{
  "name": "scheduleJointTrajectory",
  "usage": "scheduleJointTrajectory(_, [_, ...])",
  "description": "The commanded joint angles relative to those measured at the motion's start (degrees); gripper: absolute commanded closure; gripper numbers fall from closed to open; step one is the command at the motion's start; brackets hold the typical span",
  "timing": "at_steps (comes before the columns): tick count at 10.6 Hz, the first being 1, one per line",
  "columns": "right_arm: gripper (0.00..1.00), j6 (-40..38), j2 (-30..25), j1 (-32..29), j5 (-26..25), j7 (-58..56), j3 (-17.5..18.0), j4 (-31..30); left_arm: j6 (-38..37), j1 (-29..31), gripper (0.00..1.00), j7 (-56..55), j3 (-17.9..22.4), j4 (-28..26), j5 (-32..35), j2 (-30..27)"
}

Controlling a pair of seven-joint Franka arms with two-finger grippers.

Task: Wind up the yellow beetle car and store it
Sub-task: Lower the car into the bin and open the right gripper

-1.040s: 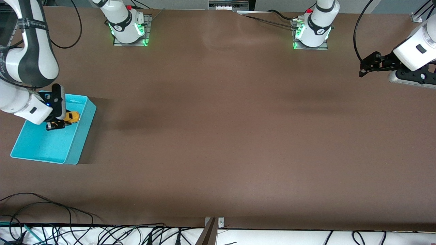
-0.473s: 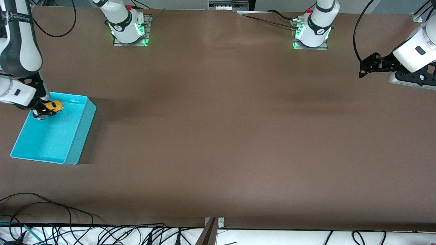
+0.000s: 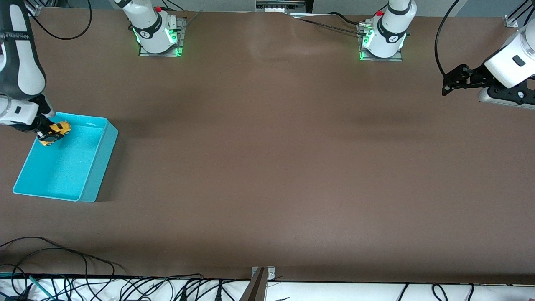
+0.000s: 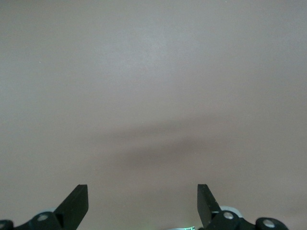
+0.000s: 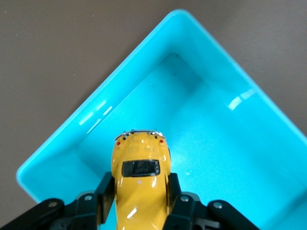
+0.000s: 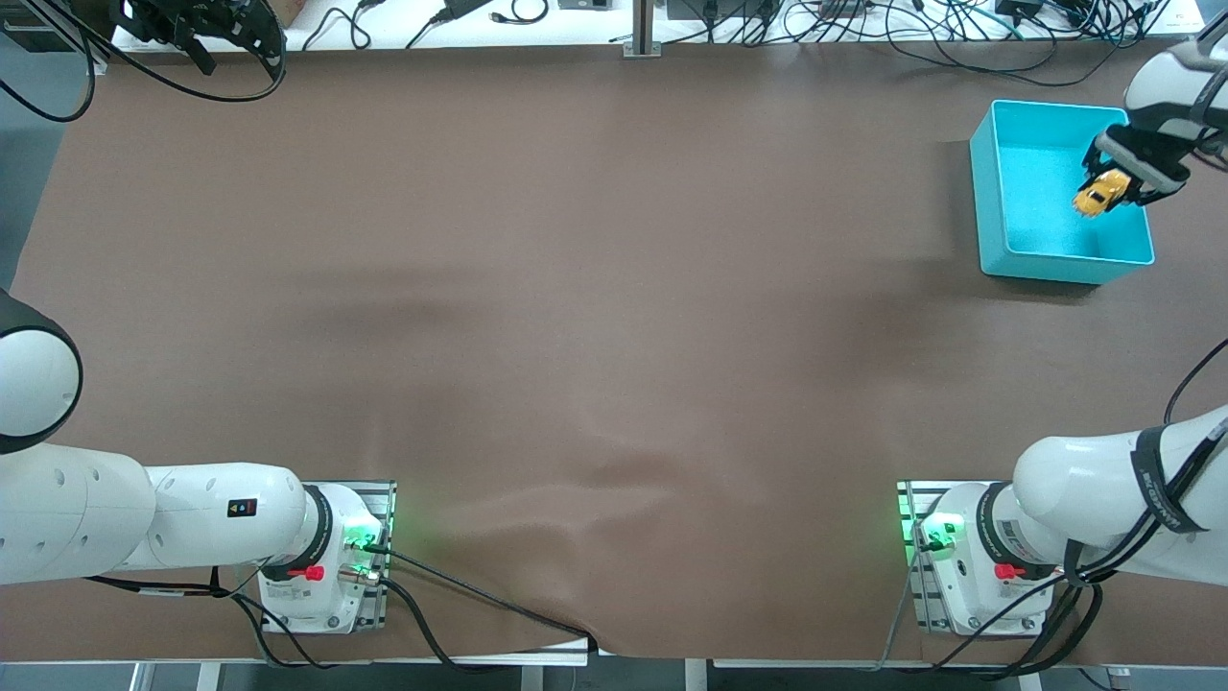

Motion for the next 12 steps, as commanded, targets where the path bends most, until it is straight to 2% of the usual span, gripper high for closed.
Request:
scheduleJointTrajectory(1, [1.0, 3.18, 3.69, -1.25, 2.17, -5.78, 0.7, 0.16, -1.48, 0.52, 0.0, -0.2, -0.38, 1.84, -0.41, 0.81])
scheduleJointTrajectory(4, [1.0, 7.75, 8.18, -2.39, 5.5, -9.91, 0.7, 0.25, -1.57, 0.52, 0.0, -0.2, -0.29, 1.84, -0.41, 0.81])
scheduleJointTrajectory(6, [1.0, 8.03, 8.63, -3.09, 6.57, -10.63, 0.7, 0.16, -1.57, 0.52, 0.0, 0.76, -0.21, 2.02, -0.41, 0.72])
scheduleJointTrajectory(7, [0.74, 7.85, 8.63, -3.36, 7.53, -10.54, 0.7, 0.24, -1.57, 0.52, 0.0, 0.76, -0.29, 2.02, -0.41, 0.55])
scheduleJointTrajectory(8, [0.29, 7.5, 8.63, -3.36, 8.15, -10.37, 0.61, 0.42, -1.57, 0.6, 0.0, 0.76, -0.21, 2.02, -0.5, 0.55])
scheduleJointTrajectory(9, [0.0, 5.93, 8.37, -3.36, 8.33, -10.37, 0.61, 0.77, -1.57, 0.61, 0.0, 0.76, -0.03, 2.02, -0.41, 0.55])
scheduleJointTrajectory(12, [0.0, 3.12, 7.41, -3.27, 8.77, -10.1, 0.61, 1.3, -1.57, 0.61, 0.0, 0.76, -0.03, 2.02, -0.41, 0.55])
